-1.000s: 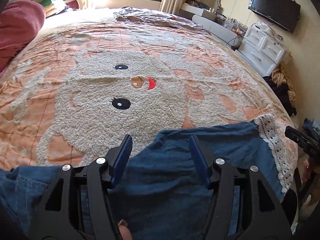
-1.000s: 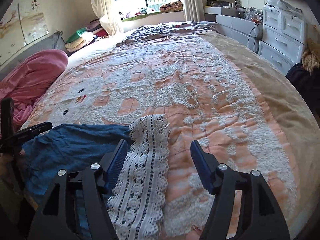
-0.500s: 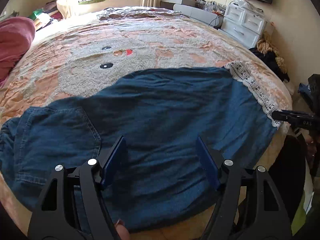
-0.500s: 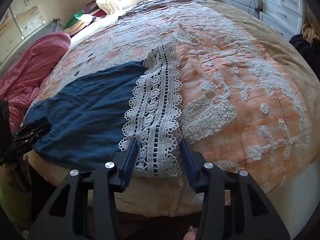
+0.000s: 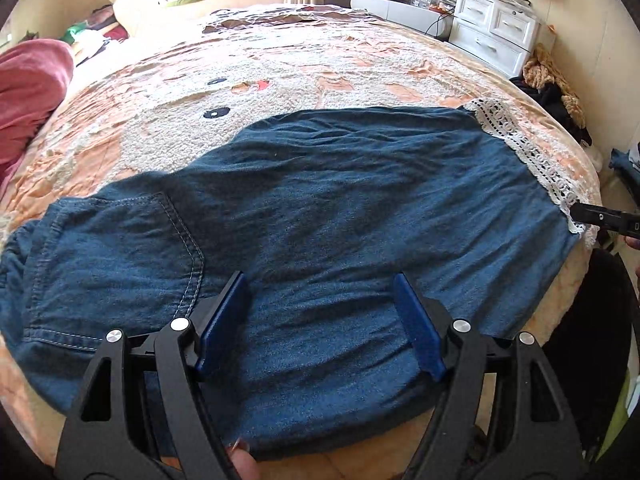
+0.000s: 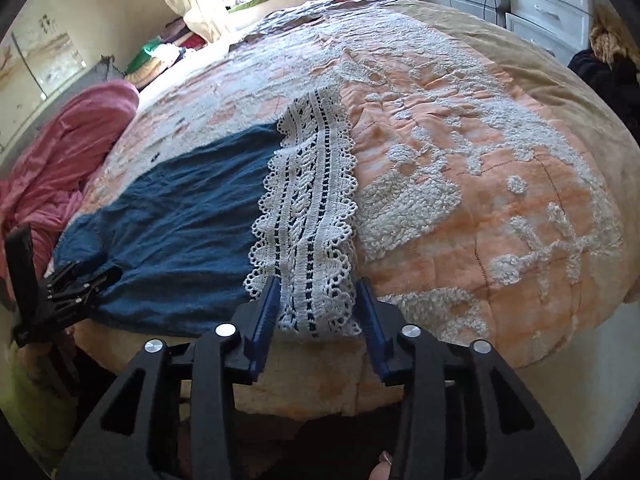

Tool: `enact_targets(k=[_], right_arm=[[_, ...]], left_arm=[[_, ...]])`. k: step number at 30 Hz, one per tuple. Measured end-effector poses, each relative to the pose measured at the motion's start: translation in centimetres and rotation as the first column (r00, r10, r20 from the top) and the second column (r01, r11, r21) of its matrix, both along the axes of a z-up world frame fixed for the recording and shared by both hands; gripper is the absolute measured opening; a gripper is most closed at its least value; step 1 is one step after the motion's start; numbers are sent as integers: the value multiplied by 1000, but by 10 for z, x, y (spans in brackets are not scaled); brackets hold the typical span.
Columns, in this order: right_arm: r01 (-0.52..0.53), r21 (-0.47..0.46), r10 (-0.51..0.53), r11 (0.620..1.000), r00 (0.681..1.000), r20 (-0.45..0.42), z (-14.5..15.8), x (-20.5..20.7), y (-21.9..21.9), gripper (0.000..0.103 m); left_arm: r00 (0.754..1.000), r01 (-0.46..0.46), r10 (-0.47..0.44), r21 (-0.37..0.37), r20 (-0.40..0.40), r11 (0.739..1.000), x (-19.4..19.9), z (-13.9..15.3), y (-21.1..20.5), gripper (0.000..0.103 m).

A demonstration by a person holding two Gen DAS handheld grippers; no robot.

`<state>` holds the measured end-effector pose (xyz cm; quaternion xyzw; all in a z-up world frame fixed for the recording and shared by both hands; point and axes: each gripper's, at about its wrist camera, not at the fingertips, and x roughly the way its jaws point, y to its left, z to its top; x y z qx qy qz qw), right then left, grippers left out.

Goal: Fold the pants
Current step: 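Withdraw both open tools from the pants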

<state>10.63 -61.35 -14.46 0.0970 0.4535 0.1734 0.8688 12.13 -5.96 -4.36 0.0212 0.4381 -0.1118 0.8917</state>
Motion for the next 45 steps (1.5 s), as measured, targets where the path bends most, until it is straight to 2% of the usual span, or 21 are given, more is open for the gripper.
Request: enact_targets(k=[3, 6, 7, 9, 12, 13, 15, 18, 23, 25, 29, 33, 37, 42, 45], right_arm=[[45, 42, -46, 998, 999, 21, 5, -12, -12, 52], [60, 96, -63, 994, 998, 22, 8, -23, -17, 59], [68, 104, -71, 992, 997, 28, 9, -27, -18, 63], [70, 122, -75, 990, 997, 36, 11, -35, -16, 63], [66, 118, -72, 991, 996, 50, 11, -44, -9, 68], [70, 111, -77, 991, 995, 58, 11, -45, -8, 71], [89, 106, -95, 990, 994, 55, 8, -44, -7, 72], [110, 153, -117, 982, 992, 42, 5, -38, -11, 72], [107, 130, -117, 986, 990, 77, 7, -32, -7, 72], [108, 113, -119, 988, 989, 86, 7, -29, -4, 72], [108, 129, -119, 986, 990, 77, 4, -24, -3, 72], [107, 144, -117, 984, 991, 63, 0, -18, -2, 72], [110, 144, -120, 983, 991, 60, -3, -14, -1, 72], [117, 147, -125, 982, 991, 48, -7, -11, -1, 71], [95, 135, -104, 986, 993, 60, -7, -10, 4, 67]], left_arm=[[998, 45, -45, -8, 52, 999, -1, 25, -8, 68], [990, 109, -107, -15, 93, 994, 8, 49, -24, 74], [986, 129, -128, -2, 105, 992, 12, 55, -31, 77], [974, 177, -180, 33, 134, 984, 22, 67, -49, 79], [961, 247, -249, 29, 119, 969, 42, 74, -76, 85], [957, 267, -268, 27, 108, 963, 48, 74, -86, 86], [947, 308, -308, 22, 90, 951, 60, 71, -104, 86], [937, 342, -344, 35, 69, 939, 76, 65, -123, 87], [930, 364, -365, 32, 51, 931, 107, 56, -141, 89], [920, 388, -390, 49, 46, 920, 118, 53, -150, 89], [908, 416, -419, 72, 29, 907, 140, 47, -165, 89], [892, 451, -452, 64, 4, 890, 158, 39, -181, 88], [870, 492, -492, 66, -25, 868, 170, 29, -194, 81], [839, 543, -541, 25, -60, 839, 179, 19, -201, 74], [825, 563, -561, 19, -68, 826, 182, 14, -206, 69]])
